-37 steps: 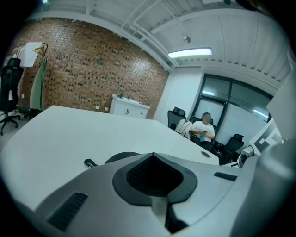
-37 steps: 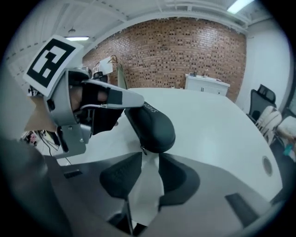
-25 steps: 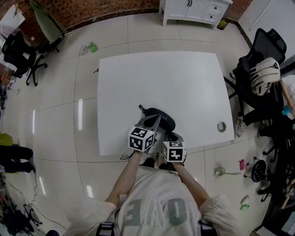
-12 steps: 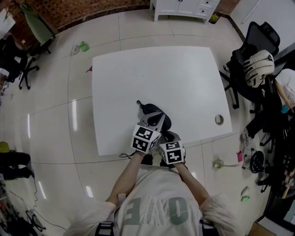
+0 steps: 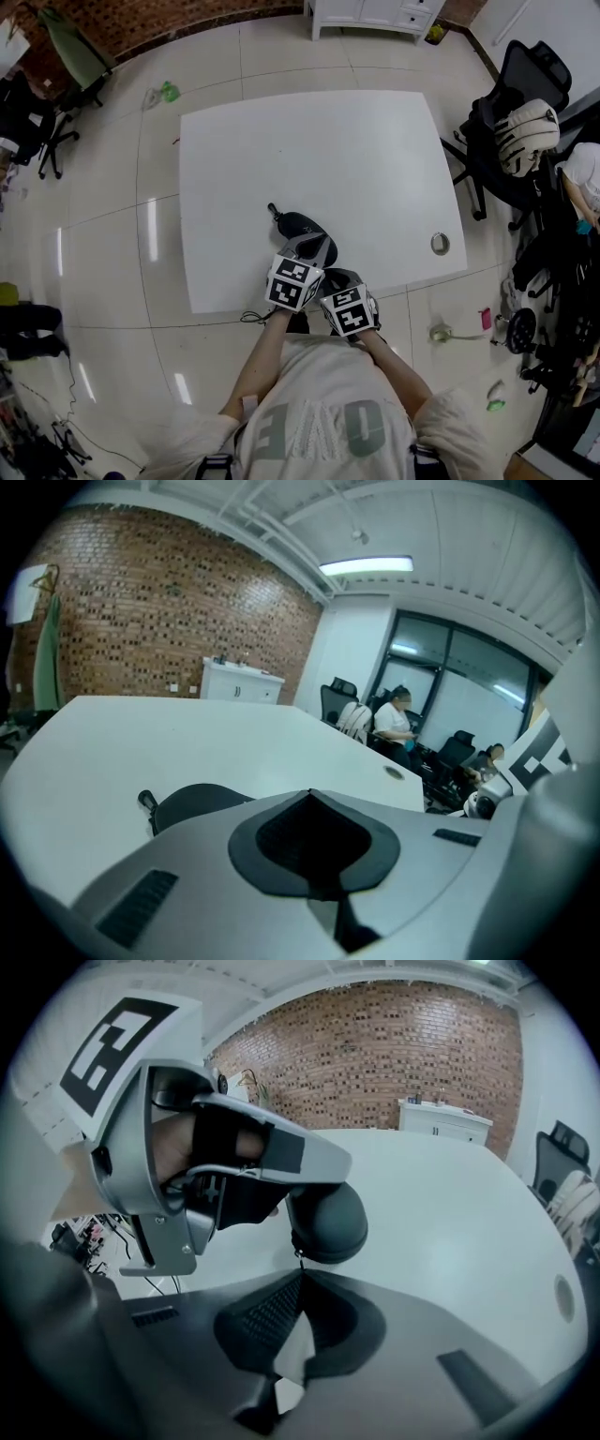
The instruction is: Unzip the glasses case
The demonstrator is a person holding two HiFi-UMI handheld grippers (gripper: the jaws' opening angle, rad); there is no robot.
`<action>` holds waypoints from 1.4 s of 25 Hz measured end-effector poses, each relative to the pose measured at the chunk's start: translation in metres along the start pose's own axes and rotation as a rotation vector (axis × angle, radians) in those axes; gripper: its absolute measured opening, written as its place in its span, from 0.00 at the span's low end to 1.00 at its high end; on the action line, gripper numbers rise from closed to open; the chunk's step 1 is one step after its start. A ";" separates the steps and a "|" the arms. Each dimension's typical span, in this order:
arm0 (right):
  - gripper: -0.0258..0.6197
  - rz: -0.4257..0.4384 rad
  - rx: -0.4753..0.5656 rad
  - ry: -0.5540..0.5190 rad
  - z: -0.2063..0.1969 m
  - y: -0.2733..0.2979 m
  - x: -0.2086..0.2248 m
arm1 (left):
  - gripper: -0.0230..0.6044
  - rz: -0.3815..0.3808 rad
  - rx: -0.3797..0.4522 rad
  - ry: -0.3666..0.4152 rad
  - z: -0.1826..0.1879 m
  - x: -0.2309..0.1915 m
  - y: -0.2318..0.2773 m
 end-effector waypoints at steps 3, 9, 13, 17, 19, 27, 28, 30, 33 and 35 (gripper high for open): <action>0.04 -0.011 -0.014 0.000 -0.011 -0.005 0.015 | 0.04 0.006 0.027 -0.050 -0.002 -0.002 -0.001; 0.04 -0.012 0.001 -0.073 -0.009 -0.003 0.040 | 0.04 0.036 0.049 -0.096 -0.002 -0.003 -0.001; 0.04 -0.016 0.020 -0.093 -0.004 0.002 0.065 | 0.04 0.051 0.067 -0.130 -0.002 -0.001 0.003; 0.04 -0.035 0.035 -0.065 0.001 0.003 0.083 | 0.04 0.072 0.084 -0.145 0.002 0.000 0.007; 0.04 -0.080 0.049 -0.057 0.004 -0.002 0.094 | 0.04 0.095 0.113 -0.163 0.007 -0.003 0.005; 0.04 0.130 0.069 -0.230 0.011 0.002 0.031 | 0.04 0.143 0.161 -0.129 0.037 -0.010 -0.007; 0.04 0.138 0.072 -0.224 0.014 0.003 0.028 | 0.04 0.138 0.144 -0.121 0.036 -0.010 -0.004; 0.04 0.142 0.077 -0.218 0.019 0.005 0.026 | 0.04 0.139 0.100 -0.109 0.031 -0.011 0.003; 0.04 0.137 0.075 -0.230 0.020 0.006 0.029 | 0.04 0.147 0.051 -0.085 0.025 -0.012 0.011; 0.04 0.122 0.067 -0.234 0.018 0.006 0.035 | 0.04 0.135 0.028 -0.086 0.025 -0.011 0.015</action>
Point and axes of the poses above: the fingertips, and each gripper's own axes: y forward along the fingers, x to its right, z out of its top, the point moved 3 cm from there along -y, backward along the fingers, and after that the axes turned 14 degrees about -y, right-handed, at the moved point
